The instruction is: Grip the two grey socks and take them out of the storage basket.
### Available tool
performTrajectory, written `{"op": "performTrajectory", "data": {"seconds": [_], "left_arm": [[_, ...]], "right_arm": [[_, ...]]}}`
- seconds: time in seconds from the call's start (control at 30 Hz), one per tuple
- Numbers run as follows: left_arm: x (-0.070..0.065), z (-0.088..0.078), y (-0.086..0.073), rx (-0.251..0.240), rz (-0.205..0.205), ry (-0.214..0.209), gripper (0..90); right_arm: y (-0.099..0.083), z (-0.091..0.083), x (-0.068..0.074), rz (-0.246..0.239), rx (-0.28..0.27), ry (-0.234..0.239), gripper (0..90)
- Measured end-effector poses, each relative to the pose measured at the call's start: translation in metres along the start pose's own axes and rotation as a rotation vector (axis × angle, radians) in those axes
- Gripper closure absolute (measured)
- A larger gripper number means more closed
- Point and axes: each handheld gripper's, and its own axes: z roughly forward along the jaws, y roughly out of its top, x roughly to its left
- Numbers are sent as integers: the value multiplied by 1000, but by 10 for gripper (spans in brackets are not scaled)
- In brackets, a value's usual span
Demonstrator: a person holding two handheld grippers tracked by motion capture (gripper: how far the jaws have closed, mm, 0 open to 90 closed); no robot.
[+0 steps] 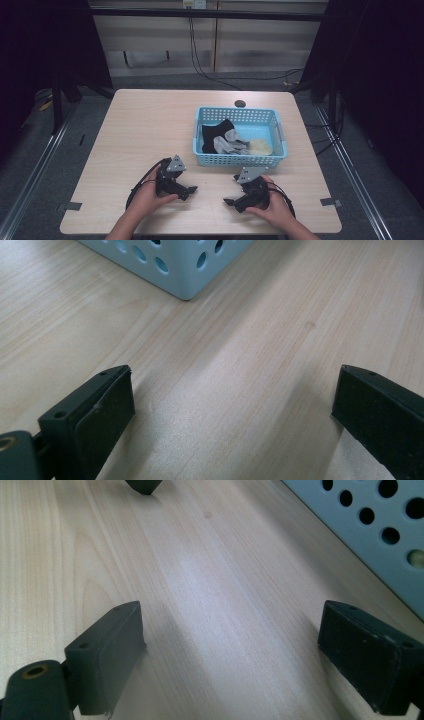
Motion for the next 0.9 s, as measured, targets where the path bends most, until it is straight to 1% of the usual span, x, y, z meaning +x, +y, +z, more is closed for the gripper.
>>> {"op": "performTrajectory", "data": {"seconds": [0.23,0.27,0.3,0.33,0.37,0.4,0.43,0.47,0.5,0.53,0.57,0.6,0.63,0.67,0.7,0.73,0.77,0.8,0.83,0.87,0.9], "left_arm": [[0,0,0,-1,-2,1,26],[0,0,0,-3,-2,-1,26],[0,0,0,-1,-2,1,26],[0,0,0,-1,-2,1,26],[0,0,0,-2,-2,-1,26],[0,0,0,-2,-2,-1,26],[0,0,0,-2,-1,-1,26],[0,0,0,-3,-1,-1,26],[0,0,0,-3,-1,-1,26],[0,0,0,-2,-3,-1,26],[0,0,0,-2,-2,1,26],[0,0,0,-3,-2,-1,26],[0,0,0,-3,-2,-1,26],[0,0,0,-3,-2,-1,26],[0,0,0,-2,-2,-1,26],[0,0,0,0,-1,1,26],[0,0,0,-2,-2,1,26],[0,0,0,-2,-2,1,26],[0,0,0,-2,-2,1,26],[0,0,0,-3,-2,-1,26],[0,0,0,-1,-2,1,26]], "right_arm": [[1,0,-1,1,9,3,111],[2,-1,-1,-2,17,5,113],[4,-2,-1,-2,39,6,140],[4,-2,-1,-2,39,6,140],[7,-3,-2,-4,68,13,139],[7,-3,-2,-4,68,13,139],[9,-3,-2,-1,86,24,138],[11,-4,-3,0,106,36,141],[16,-6,-5,7,150,51,162],[18,-7,-7,-9,168,67,163],[21,-9,-6,-13,195,57,164],[24,-10,-6,-35,223,54,171],[28,-11,-5,-37,262,69,186],[28,-11,-5,-37,262,69,186],[35,-13,-4,-62,344,69,188],[38,-14,-3,-72,383,73,197],[41,-16,-3,-78,401,69,209],[41,-16,-3,-78,401,69,209],[44,-18,-2,-79,415,71,222],[48,-20,-2,-78,438,76,225],[53,-23,-3,-98,476,74,225]]}}
